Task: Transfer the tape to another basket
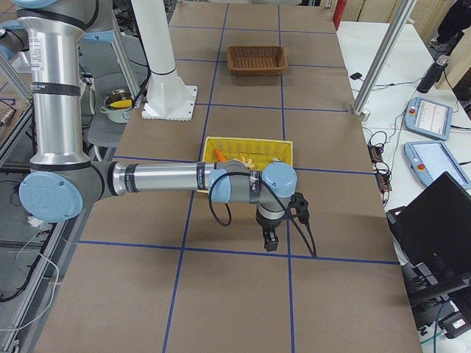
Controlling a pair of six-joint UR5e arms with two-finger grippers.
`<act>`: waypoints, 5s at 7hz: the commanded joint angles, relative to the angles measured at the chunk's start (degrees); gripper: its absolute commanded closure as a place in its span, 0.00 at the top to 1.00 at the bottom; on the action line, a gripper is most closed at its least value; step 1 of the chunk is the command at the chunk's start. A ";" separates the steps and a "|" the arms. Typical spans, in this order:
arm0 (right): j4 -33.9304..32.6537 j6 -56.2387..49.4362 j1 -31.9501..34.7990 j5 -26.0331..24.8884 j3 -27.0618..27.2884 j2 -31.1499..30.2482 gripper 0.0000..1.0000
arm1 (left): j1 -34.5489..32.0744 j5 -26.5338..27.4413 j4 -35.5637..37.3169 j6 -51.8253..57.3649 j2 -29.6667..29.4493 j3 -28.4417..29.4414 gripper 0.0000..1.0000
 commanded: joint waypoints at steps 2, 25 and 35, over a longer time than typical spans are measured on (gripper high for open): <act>0.00 0.09 0.00 -0.34 0.09 0.09 1.00 | 0.00 0.12 -0.54 -0.07 0.09 0.07 0.98; 24.35 19.78 -24.69 -3.67 0.02 8.61 0.99 | 0.09 -0.14 -5.47 -0.77 0.26 -2.65 0.98; 23.99 16.79 -29.44 -7.19 -5.01 9.23 0.67 | 0.09 -0.06 -5.47 -0.42 0.26 -2.48 0.98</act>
